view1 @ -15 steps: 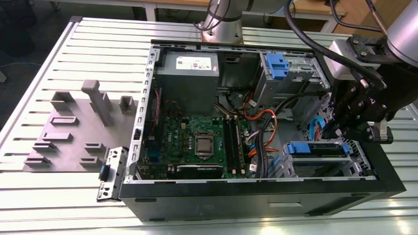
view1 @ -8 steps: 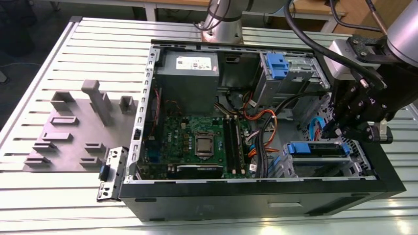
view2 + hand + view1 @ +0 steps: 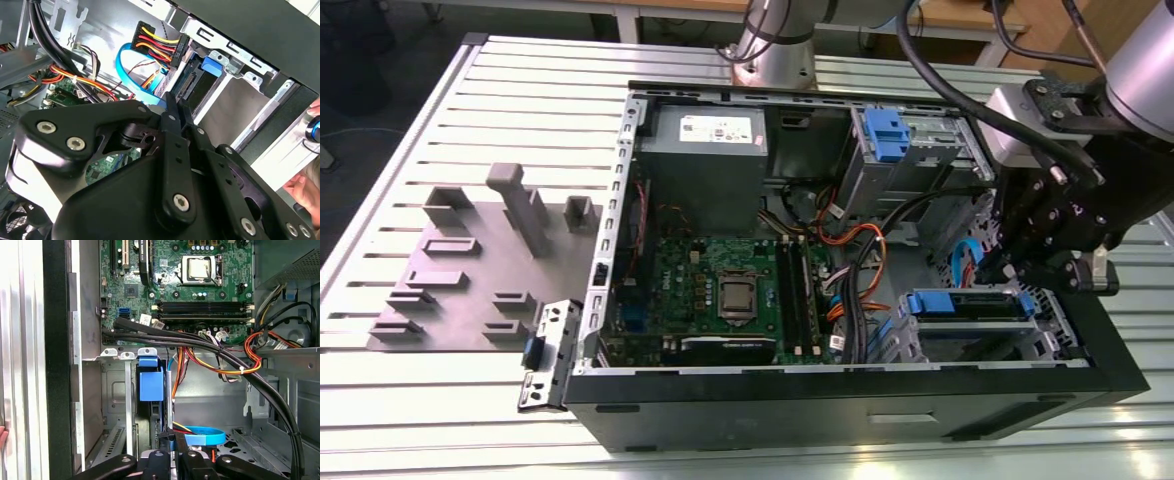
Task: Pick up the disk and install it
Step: 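Insert the first disk wire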
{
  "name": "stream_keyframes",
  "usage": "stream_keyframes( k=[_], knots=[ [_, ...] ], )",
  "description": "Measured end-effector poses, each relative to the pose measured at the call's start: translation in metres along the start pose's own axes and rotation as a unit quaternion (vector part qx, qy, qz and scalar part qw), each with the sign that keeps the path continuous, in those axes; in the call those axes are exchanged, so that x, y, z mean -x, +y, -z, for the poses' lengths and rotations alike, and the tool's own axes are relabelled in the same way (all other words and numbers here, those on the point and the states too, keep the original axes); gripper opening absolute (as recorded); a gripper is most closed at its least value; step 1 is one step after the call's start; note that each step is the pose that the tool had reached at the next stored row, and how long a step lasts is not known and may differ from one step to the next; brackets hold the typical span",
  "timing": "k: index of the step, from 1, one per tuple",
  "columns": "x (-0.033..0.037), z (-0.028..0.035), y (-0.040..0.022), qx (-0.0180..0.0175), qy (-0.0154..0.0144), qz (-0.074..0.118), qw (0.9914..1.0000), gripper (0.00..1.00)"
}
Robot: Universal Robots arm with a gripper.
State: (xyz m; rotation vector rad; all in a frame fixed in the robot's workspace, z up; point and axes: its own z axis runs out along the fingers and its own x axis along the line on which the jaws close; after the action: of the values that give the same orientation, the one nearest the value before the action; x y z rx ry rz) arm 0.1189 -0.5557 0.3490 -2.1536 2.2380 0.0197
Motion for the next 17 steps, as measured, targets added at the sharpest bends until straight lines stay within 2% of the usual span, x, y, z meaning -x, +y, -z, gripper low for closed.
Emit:
stream_keyframes(
  k=[6,13,17],
  knots=[
    [-0.0005,-0.0004,0.0000,0.0000,-0.0002,0.000,1.00000,0.16],
    [-0.0061,-0.0006,0.0000,-0.0005,-0.0001,0.000,1.00000,0.16],
    [-0.0078,-0.0011,0.0016,-0.0065,-0.0006,0.000,0.99998,0.16]
  ],
)
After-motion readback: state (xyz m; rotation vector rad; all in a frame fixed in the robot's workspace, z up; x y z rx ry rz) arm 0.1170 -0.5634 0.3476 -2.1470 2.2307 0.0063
